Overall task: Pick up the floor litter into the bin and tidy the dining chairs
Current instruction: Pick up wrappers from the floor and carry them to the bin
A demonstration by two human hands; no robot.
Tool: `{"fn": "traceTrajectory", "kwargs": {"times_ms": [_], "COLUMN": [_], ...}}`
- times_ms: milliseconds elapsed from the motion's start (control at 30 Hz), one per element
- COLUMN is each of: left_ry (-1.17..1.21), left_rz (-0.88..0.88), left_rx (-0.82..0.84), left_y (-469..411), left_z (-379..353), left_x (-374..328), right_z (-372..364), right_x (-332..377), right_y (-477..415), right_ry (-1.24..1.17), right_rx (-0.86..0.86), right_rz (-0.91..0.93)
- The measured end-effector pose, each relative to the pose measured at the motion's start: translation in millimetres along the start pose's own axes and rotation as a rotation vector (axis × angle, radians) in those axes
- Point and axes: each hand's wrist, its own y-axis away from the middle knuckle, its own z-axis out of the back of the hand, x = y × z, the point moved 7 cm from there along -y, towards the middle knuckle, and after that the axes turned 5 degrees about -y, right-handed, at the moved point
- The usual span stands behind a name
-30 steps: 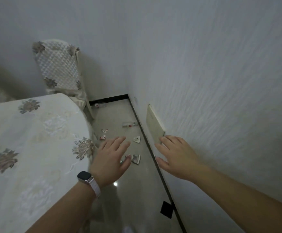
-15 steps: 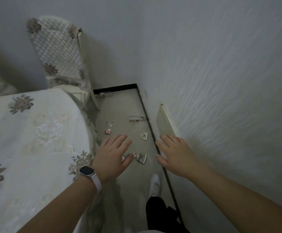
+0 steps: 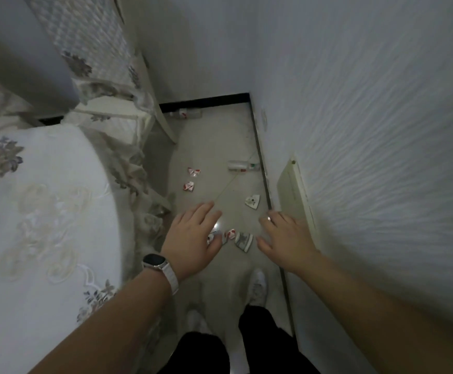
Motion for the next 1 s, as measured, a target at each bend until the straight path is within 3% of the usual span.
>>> {"fn": "traceTrajectory", "kwargs": {"times_ms": [233,533,767,1000], "left_ry": [0.143,0.183,0.194,0.167], "left_rz": [0.129,0.096,0.127,0.174], "left_rx": [0.084,0.322,0.362,0.422], "left_y": [-55,-82,-80,-74], "left_z": [-128,-383,-544,-661], "left_x": [58,139,188,249], "right_z": [-103,-301,-458,-575], "right_x": [-39,-112,-156,-197], "right_y": [-60,-123,-157,-193], "right_ry": [-0.113,-0.178,-0.252,-0.186], "right_rx": [0.043,0.077,0.130,0.213], "right_rz": [-0.079,-0.185,-0.238,-0.226]}}
